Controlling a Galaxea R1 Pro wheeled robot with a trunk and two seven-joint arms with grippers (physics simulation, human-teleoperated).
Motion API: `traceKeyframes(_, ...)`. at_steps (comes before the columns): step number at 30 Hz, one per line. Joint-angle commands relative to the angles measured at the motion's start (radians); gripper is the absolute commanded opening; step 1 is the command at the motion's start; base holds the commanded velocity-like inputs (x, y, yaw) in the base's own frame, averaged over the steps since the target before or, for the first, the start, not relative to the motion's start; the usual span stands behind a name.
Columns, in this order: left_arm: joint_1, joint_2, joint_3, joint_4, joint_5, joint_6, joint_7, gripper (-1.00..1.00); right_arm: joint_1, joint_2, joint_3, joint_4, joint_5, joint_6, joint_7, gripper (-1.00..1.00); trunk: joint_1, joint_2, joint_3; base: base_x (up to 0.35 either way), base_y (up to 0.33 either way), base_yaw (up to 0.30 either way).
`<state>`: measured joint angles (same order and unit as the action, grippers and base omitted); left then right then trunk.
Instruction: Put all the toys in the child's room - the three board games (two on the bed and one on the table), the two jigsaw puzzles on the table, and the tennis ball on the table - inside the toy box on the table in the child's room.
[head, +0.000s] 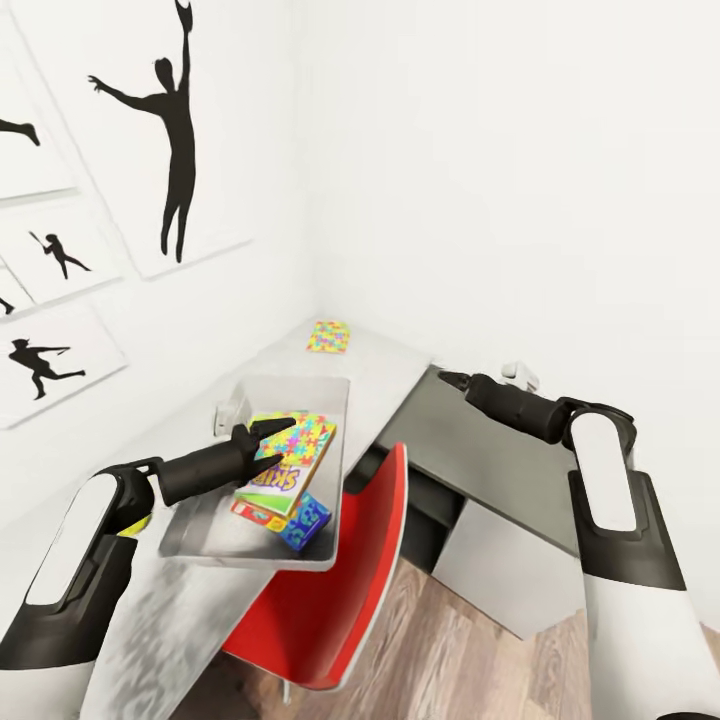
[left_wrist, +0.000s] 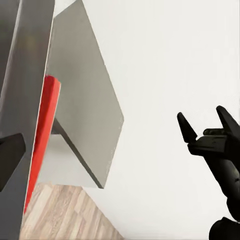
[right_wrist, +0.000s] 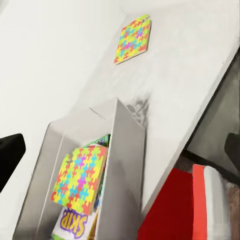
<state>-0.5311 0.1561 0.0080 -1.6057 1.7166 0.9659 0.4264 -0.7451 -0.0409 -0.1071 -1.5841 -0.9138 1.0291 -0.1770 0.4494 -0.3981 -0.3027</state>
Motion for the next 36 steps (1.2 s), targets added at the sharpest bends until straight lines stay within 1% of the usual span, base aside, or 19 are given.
traceKeyframes(1,-0.001,0.0,0.001,-0.001,0.01,0.002,0.01,1.0,-0.001,0.0,0.0,0.0,-0.011,0.004,-0.01,1.0,0.001,-0.002,-0.002,0.0,0.0,-0.282)
traceKeyframes(3,-0.022,0.005,0.003,-0.001,0.009,0.002,0.013,1.0,0.009,-0.004,-0.002,0.0,-0.011,0.007,-0.01,1.0,0.001,-0.002,-0.002,0.0,0.0,-0.282)
traceKeyframes(5,-0.072,0.022,0.006,-0.001,0.01,0.003,0.02,1.0,0.028,-0.018,-0.006,0.0,-0.012,0.012,-0.009,1.0,0.001,-0.002,-0.002,0.0,0.0,-0.282)
traceKeyframes(8,-0.099,0.032,0.007,-0.001,0.011,0.003,0.024,1.0,0.037,-0.027,-0.007,-0.001,-0.012,0.014,-0.008,1.0,0.001,-0.002,-0.002,0.0,0.0,-0.283)
traceKeyframes(11,-0.155,0.051,0.007,-0.001,0.014,0.003,0.033,1.0,0.05,-0.043,-0.009,-0.001,-0.013,0.017,-0.007,1.0,0.001,-0.002,-0.002,0.0,0.0,-0.283)
traceKeyframes(13,-0.216,0.066,0.008,0.0,0.015,0.003,0.042,1.0,0.061,-0.055,-0.01,-0.002,-0.015,0.018,0.001,1.0,0.001,-0.002,-0.002,0.0,0.0,-0.283)
traceKeyframes(14,-0.216,0.066,0.008,0.0,0.015,0.003,0.042,1.0,0.061,-0.055,-0.01,-0.002,-0.015,0.018,0.001,1.0,0.001,-0.002,-0.002,0.0,0.0,-0.283)
traceKeyframes(16,-0.277,0.081,0.009,0.003,0.016,0.004,0.056,1.0,0.076,-0.064,-0.011,-0.003,-0.018,0.018,0.017,1.0,0.001,-0.002,-0.002,0.0,0.0,-0.283)
traceKeyframes(19,-0.305,0.089,0.01,0.005,0.016,0.004,0.067,1.0,0.085,-0.067,-0.012,-0.003,-0.018,0.018,0.027,1.0,0.001,-0.002,-0.002,0.0,0.0,-0.283)
traceKeyframes(21,-0.359,0.105,0.01,0.009,0.015,0.004,0.096,1.0,0.107,-0.072,-0.013,-0.005,-0.019,0.018,0.049,1.0,0.001,-0.002,-0.002,0.0,0.0,-0.284)
traceKeyframes(22,-0.359,0.105,0.01,0.009,0.015,0.004,0.096,1.0,0.107,-0.072,-0.013,-0.005,-0.019,0.018,0.049,1.0,0.001,-0.002,-0.002,0.0,0.0,-0.284)
traceKeyframes(24,-0.41,0.117,0.011,0.014,0.01,0.003,0.137,1.0,0.131,-0.076,-0.016,-0.006,-0.02,0.018,0.071,1.0,0.001,-0.002,-0.002,0.0,0.0,-0.284)
traceKeyframes(25,-0.41,0.117,0.011,0.014,0.01,0.003,0.137,1.0,0.131,-0.076,-0.016,-0.006,-0.02,0.018,0.071,1.0,0.001,-0.002,-0.002,0.0,0.0,-0.284)
traceKeyframes(27,-0.462,0.128,0.01,0.029,0.006,0.002,0.194,1.0,0.155,-0.08,-0.021,-0.01,-0.02,0.018,0.09,1.0,0.001,-0.002,-0.002,0.0,0.0,-0.284)
traceKeyframes(30,-0.489,0.134,0.01,0.044,0.004,0.002,0.228,1.0,0.167,-0.085,-0.024,-0.013,-0.02,0.018,0.098,1.0,0.001,-0.002,-0.002,0.0,0.0,-0.284)
traceKeyframes(32,-0.544,0.148,0.008,0.088,0.001,0.002,0.305,1.0,0.196,-0.099,-0.031,-0.018,-0.02,0.018,0.11,1.0,0.001,-0.002,-0.002,0.0,0.0,-0.285)
traceKeyframes(33,-0.544,0.148,0.008,0.088,0.001,0.002,0.305,1.0,0.196,-0.099,-0.031,-0.018,-0.02,0.018,0.11,1.0,0.001,-0.002,-0.002,0.0,0.0,-0.285)
traceKeyframes(35,-0.597,0.158,0.007,0.143,-0.001,0.001,0.381,1.0,0.224,-0.12,-0.041,-0.02,-0.02,0.018,0.12,1.0,0.001,-0.002,-0.002,0.0,0.0,-0.285)
traceKeyframes(36,-0.597,0.158,0.007,0.143,-0.001,0.001,0.381,1.0,0.224,-0.12,-0.041,-0.02,-0.02,0.018,0.12,1.0,0.001,-0.002,-0.002,0.0,0.0,-0.286)
